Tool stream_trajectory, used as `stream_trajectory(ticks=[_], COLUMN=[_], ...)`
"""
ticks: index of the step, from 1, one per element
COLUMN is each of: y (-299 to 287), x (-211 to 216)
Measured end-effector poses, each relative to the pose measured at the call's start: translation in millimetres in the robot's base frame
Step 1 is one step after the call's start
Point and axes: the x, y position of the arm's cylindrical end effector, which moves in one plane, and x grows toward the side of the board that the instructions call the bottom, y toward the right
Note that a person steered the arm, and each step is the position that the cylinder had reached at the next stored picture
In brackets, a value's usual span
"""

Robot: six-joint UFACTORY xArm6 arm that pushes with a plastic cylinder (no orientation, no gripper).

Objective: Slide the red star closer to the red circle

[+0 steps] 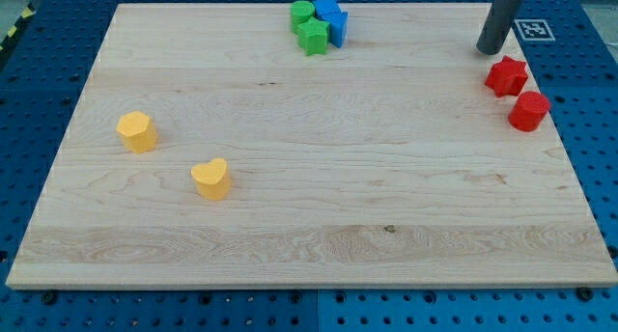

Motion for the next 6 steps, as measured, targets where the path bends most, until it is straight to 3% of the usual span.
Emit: stream_trajectory(ticks=[6], y=[17], x=[43])
